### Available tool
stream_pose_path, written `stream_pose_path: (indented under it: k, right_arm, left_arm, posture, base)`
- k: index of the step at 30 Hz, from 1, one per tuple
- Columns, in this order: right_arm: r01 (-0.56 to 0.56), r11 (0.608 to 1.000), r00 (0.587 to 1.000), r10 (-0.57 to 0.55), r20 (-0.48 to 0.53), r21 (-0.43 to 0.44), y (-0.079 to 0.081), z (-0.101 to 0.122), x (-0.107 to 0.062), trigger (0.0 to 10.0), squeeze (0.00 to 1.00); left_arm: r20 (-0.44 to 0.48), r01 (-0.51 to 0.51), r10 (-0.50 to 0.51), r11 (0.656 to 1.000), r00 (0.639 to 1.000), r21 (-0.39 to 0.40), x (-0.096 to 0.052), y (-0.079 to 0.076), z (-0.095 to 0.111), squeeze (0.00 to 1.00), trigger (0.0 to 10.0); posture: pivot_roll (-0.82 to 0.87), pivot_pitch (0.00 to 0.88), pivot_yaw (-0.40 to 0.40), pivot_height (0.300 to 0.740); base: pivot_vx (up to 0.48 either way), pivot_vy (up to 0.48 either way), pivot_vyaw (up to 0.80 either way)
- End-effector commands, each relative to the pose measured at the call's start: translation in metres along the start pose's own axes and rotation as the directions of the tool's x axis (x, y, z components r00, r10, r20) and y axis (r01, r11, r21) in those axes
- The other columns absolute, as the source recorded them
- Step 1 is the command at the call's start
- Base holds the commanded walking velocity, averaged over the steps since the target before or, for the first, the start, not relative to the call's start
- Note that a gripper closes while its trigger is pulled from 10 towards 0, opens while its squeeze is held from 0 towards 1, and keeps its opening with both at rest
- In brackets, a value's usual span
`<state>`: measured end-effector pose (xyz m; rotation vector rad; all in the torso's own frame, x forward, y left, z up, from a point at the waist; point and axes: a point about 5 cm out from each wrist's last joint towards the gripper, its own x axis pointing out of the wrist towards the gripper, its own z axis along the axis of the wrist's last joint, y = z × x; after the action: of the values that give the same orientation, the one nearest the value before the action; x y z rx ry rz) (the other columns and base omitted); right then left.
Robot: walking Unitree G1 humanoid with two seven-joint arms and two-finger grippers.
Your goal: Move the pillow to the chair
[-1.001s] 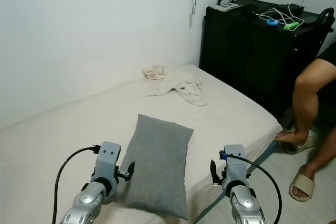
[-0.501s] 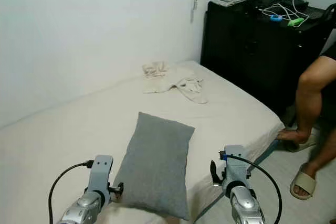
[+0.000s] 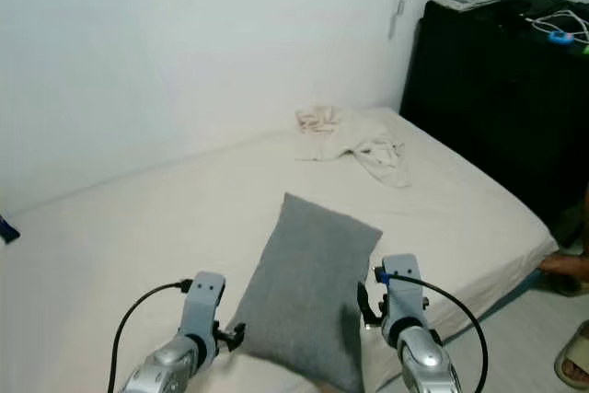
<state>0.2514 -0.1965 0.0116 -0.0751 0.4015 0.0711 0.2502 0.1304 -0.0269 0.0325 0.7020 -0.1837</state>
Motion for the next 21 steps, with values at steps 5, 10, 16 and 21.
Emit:
stream_pose_path:
  k: [5, 10, 16, 21]
  right_arm:
    - [-0.001, 1.000, 1.000, 0.001, -0.011, 0.006, 0.001, -0.002, -0.001, 10.0, 0.00]
    - [0.014, 1.000, 1.000, -0.013, -0.016, 0.028, 0.000, -0.002, -0.001, 10.0, 0.00]
    - [0.024, 0.999, 0.999, -0.022, -0.048, 0.034, -0.001, -0.005, 0.000, 10.0, 0.00]
    - [0.028, 0.999, 0.998, -0.026, -0.054, 0.040, -0.002, -0.006, 0.000, 10.0, 0.00]
  left_arm:
    - [-0.021, 0.024, -0.024, 0.999, 0.999, 0.025, -0.003, 0.002, -0.002, 0.00, 10.0]
    - [-0.019, 0.046, -0.046, 0.999, 0.999, 0.028, -0.003, 0.000, 0.000, 0.00, 10.0]
    - [0.016, 0.097, -0.098, 0.995, 0.995, 0.035, -0.004, -0.009, 0.005, 0.00, 10.0]
    - [0.033, 0.090, -0.091, 0.996, 0.995, 0.027, -0.004, -0.009, 0.009, 0.00, 10.0]
  posture:
    - [-0.13, 0.042, 0.023, 0.738]
    - [-0.13, 0.049, 0.027, 0.738]
    - [-0.14, 0.052, 0.031, 0.738]
    - [-0.14, 0.054, 0.031, 0.738]
  base:
    - [0.000, 0.000, 0.80]
    - [0.000, 0.000, 0.32]
    - [0.000, 0.000, 0.00]
    - [0.000, 0.000, 0.00]
